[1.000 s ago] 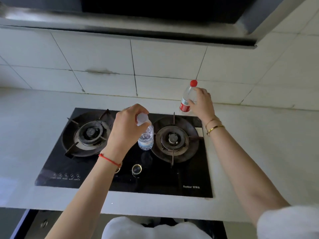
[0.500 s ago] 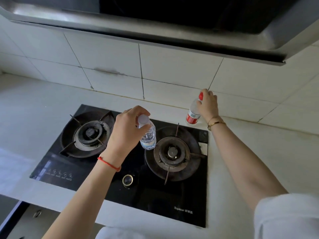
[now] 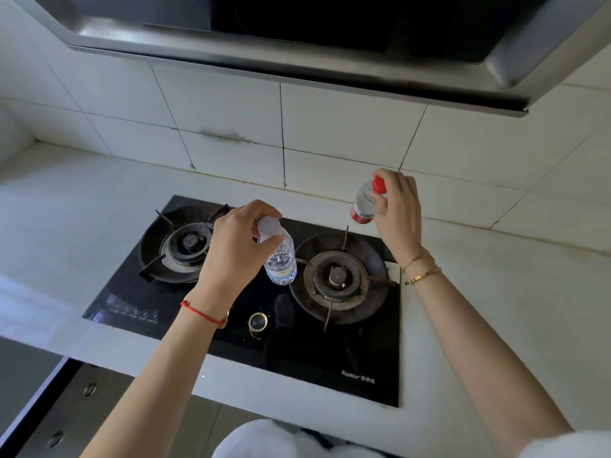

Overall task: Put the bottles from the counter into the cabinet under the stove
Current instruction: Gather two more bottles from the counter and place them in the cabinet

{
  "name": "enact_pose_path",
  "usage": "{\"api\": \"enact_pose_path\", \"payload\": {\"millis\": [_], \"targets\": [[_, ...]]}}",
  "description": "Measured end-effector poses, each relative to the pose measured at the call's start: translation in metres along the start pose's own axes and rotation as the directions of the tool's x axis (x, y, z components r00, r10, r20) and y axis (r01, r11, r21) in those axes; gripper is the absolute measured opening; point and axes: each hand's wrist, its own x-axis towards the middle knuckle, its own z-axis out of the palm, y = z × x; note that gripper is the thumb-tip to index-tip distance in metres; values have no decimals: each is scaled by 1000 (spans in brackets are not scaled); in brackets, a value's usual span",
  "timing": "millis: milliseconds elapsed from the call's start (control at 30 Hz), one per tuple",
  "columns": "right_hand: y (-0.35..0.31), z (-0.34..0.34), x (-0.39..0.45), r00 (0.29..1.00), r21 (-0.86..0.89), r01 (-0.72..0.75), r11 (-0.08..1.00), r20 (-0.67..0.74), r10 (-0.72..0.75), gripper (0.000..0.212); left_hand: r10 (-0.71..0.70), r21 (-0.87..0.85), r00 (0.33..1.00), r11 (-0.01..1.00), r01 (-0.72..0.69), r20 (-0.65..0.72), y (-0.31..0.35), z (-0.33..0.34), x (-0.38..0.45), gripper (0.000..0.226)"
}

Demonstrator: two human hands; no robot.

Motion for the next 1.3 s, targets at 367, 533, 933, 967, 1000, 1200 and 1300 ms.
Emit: {"api": "enact_pose_path", "payload": {"millis": [367, 533, 933, 967, 1000, 1200, 1300], "targets": [[-171, -52, -153, 997, 102, -23, 994, 70, 16, 34, 29, -71, 998, 997, -25, 53, -38, -95, -127, 26], [-238, -48, -249, 992, 120, -87, 989, 105, 75, 35, 43, -82, 992, 996, -33, 121, -70, -144, -199, 26], [-306, -10, -391, 904, 86, -241, 967, 382, 191, 29, -67, -61, 955, 994, 88, 290, -147, -170, -305, 27], [-304, -3, -397, 891, 83, -250, 965, 409, 196, 27, -82, -53, 951, 993, 103, 299, -157, -164, -310, 27], [-301, 4, -404, 877, 78, -262, 962, 436, 203, 26, -100, -44, 946, 992, 119, 308, -165, -157, -314, 28], [-273, 67, -433, 779, 18, -309, 951, 578, 242, 28, -162, -20, 913, 983, 182, 374, -219, -96, -328, 29], [-249, 110, -448, 754, 8, -310, 951, 611, 241, 29, -187, 4, 897, 979, 203, 399, -253, -53, -334, 27]]}}
